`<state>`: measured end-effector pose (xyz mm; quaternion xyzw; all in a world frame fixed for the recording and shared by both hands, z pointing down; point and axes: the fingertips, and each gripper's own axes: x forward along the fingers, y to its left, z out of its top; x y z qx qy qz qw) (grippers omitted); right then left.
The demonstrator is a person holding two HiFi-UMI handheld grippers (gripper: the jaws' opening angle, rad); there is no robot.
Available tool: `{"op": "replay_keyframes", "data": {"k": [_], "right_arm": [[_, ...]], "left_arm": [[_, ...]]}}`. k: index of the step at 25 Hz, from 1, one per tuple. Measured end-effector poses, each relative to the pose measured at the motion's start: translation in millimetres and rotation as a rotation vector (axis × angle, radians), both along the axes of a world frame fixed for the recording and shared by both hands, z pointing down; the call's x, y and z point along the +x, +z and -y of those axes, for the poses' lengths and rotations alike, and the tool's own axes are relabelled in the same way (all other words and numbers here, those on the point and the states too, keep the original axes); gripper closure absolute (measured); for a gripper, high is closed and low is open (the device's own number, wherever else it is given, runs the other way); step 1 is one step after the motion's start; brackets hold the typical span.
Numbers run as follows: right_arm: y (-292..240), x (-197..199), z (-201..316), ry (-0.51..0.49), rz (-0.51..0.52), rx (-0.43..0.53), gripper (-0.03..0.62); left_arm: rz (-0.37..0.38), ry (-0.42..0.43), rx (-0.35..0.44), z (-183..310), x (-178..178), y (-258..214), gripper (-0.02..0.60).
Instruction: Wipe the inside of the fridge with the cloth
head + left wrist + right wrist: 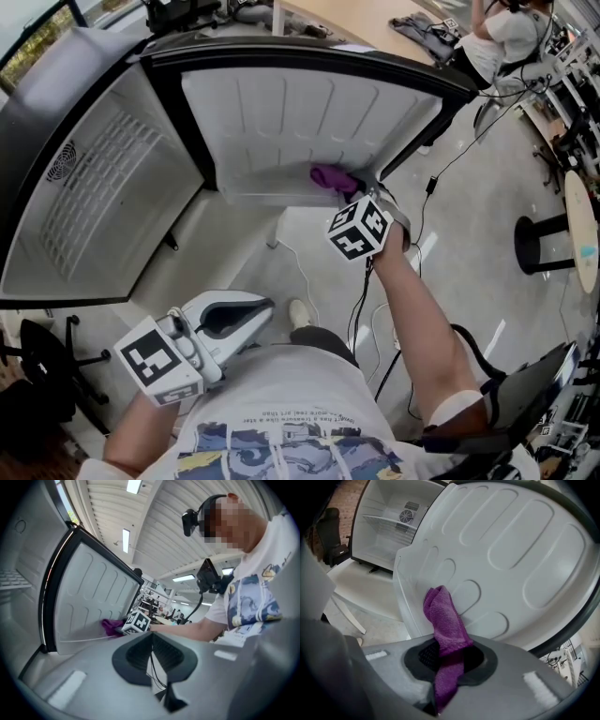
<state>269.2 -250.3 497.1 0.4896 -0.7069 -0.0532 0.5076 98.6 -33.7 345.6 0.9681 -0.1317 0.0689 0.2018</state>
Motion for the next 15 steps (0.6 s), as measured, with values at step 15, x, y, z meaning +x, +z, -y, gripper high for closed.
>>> {"op": "replay_keyframes", "data": {"k": [15], "right_arm": [[-60,42,-29,0.095,-0.044,0.194,0.540]], "left_arm": [[-0.021,0.080,0.005,-7,13,1,0.574]]}}
